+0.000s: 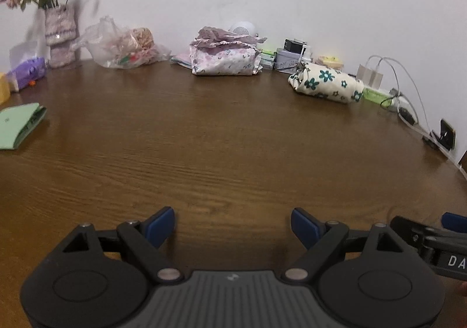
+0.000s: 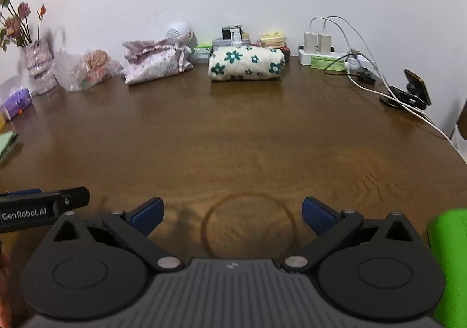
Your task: Fold clothes
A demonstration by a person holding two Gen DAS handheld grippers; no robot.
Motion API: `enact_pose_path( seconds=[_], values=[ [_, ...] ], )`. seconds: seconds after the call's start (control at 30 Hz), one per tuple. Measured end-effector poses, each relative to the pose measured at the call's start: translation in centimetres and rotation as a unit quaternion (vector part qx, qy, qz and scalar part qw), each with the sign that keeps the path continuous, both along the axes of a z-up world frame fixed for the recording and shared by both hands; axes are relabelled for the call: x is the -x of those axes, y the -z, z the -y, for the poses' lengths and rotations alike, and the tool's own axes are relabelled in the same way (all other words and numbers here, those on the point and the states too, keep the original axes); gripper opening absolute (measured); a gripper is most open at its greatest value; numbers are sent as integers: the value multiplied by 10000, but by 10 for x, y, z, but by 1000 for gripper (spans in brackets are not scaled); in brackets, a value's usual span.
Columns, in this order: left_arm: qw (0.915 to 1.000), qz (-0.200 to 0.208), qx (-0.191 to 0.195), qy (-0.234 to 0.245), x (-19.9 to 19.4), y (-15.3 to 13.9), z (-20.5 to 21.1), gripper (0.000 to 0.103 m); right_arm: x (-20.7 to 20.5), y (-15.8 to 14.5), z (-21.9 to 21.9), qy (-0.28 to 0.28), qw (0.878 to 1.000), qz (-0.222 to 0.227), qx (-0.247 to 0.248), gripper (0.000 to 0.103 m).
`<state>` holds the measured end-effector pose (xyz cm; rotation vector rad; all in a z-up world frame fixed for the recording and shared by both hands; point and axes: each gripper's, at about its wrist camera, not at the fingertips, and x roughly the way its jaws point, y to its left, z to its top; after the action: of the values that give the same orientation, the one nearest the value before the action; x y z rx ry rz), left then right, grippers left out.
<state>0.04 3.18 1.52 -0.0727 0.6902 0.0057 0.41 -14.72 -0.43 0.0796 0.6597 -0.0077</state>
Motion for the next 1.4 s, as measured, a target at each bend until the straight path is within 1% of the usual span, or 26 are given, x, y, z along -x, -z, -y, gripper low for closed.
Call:
enact_pose_path(
  seconds=[0.03,0.1,0.13,0.2,0.27,0.33,0.43,0.53,0.6,0.93,1.17,1.4],
  values=[
    [10000,4,-56,-8,1,1,1,87,3,2,-1,16,10000,-12,12,103],
    [10000,-2,-28,2,-2,4,1,89,5,8,-2,15,10000,-18,37,103],
    [10000,1,-14,18,-3,5,2,92,6,10,-2,15,10000,-18,60,103],
    [10000,13,-44,84,-3,7,6,95,6,15,-4,41,9998,-43,182,103],
    [9998,16,-120,155,-4,10,11,100,2,17,-6,52,9996,-153,248,103],
    [9996,8,-184,219,-6,12,14,103,0,16,-6,59,9996,-147,252,103],
    [9995,-4,-233,224,-8,12,16,103,-4,17,-4,154,9993,-180,276,103],
    [9987,-51,-415,281,-10,14,22,103,-6,17,-2,176,9993,-188,279,103],
    [9986,-51,-400,346,-11,14,22,103,-6,17,-2,178,9993,-191,279,102],
    [9985,-51,-390,379,-11,14,20,103,-4,16,-1,211,9992,-192,261,102],
    [9988,-48,-388,281,-9,14,19,103,-6,15,0,150,9994,-187,248,102],
    [9989,-41,-368,286,-7,14,18,103,-7,15,0,174,9994,-184,226,102]
  ],
)
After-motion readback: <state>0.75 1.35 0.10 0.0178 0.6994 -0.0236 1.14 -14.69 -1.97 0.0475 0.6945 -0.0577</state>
